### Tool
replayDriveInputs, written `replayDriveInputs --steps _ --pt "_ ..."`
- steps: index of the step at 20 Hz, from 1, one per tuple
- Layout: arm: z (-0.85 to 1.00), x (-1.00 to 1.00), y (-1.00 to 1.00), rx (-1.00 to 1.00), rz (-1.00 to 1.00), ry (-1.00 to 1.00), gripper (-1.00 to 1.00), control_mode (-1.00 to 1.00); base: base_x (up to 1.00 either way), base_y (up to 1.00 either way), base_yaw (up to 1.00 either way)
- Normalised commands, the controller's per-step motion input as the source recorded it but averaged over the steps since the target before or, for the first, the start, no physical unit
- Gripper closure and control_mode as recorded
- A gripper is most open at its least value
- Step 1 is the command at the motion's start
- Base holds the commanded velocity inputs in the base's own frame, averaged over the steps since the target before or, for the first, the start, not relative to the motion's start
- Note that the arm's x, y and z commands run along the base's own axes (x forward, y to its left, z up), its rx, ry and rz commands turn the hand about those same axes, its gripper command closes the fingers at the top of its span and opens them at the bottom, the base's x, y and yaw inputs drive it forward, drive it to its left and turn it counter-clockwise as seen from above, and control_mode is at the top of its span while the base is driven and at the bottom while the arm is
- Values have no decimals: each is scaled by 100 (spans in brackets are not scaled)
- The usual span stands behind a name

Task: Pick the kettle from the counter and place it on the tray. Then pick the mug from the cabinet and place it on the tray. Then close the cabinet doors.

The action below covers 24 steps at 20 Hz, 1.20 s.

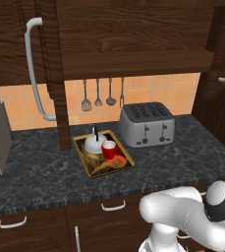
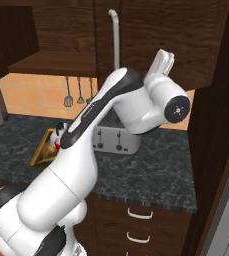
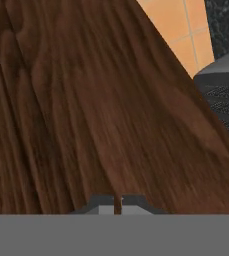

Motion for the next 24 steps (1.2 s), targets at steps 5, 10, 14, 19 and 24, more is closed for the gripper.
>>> replayDriveInputs --steps 5,10,14,19,24 --pt "-17 63 65 -1 -1 8 100 -100 0 0 0" --pt "-19 72 77 -4 -2 11 100 -100 0 0 0" --pt "-15 86 89 -3 -2 8 100 -100 0 0 0" --pt "-36 99 93 -2 0 3 100 -100 0 0 0" --pt "-26 100 51 0 1 0 100 -100 0 0 0"
